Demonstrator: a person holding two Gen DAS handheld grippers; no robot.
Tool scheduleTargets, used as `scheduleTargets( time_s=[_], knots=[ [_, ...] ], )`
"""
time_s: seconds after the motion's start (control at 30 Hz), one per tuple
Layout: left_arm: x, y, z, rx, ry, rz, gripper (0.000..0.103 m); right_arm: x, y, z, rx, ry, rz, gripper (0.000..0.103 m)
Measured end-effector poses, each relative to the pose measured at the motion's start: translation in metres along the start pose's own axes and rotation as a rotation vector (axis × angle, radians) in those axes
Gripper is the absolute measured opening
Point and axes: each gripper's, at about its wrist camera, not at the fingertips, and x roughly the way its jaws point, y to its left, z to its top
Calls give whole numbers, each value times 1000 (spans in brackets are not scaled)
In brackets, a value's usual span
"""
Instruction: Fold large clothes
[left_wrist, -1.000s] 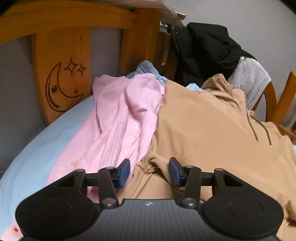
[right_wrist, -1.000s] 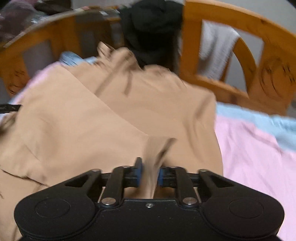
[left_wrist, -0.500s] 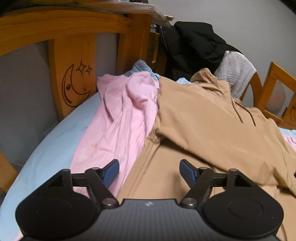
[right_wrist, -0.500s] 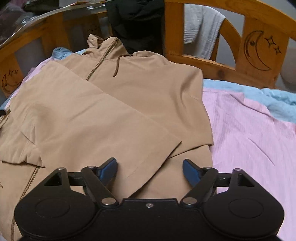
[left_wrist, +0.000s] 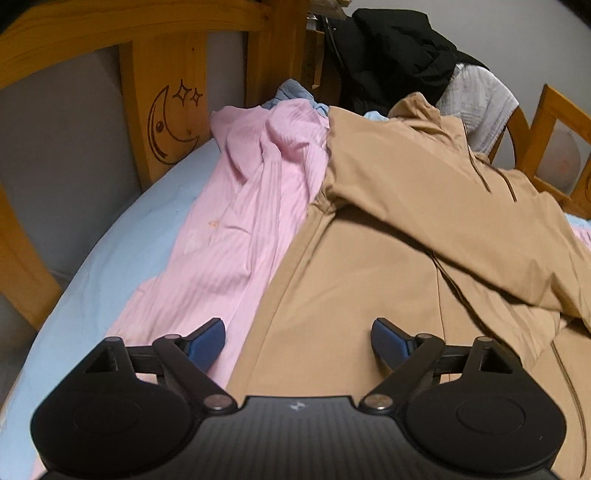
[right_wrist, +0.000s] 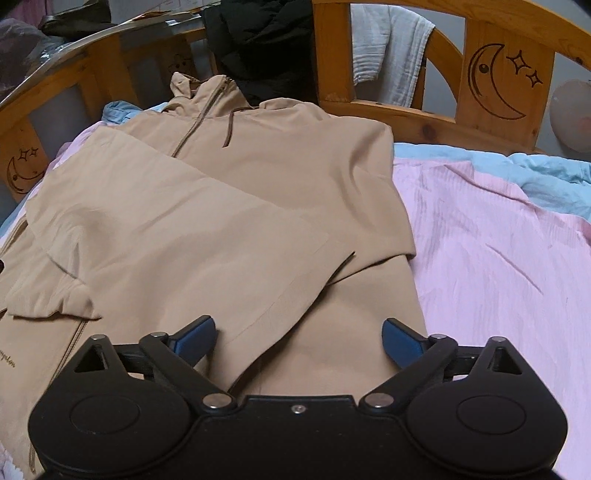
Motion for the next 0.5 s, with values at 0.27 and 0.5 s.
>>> scheduleTargets(
  time_s=[0.27,0.5],
  knots=[
    [-33,-17,-14,77,1,-3,98,-19,15,-21,-45,7,43,101],
    [-83,-48,-43,230,-15,-59,101,-64,48,-59,-236,27,90,102]
  ],
)
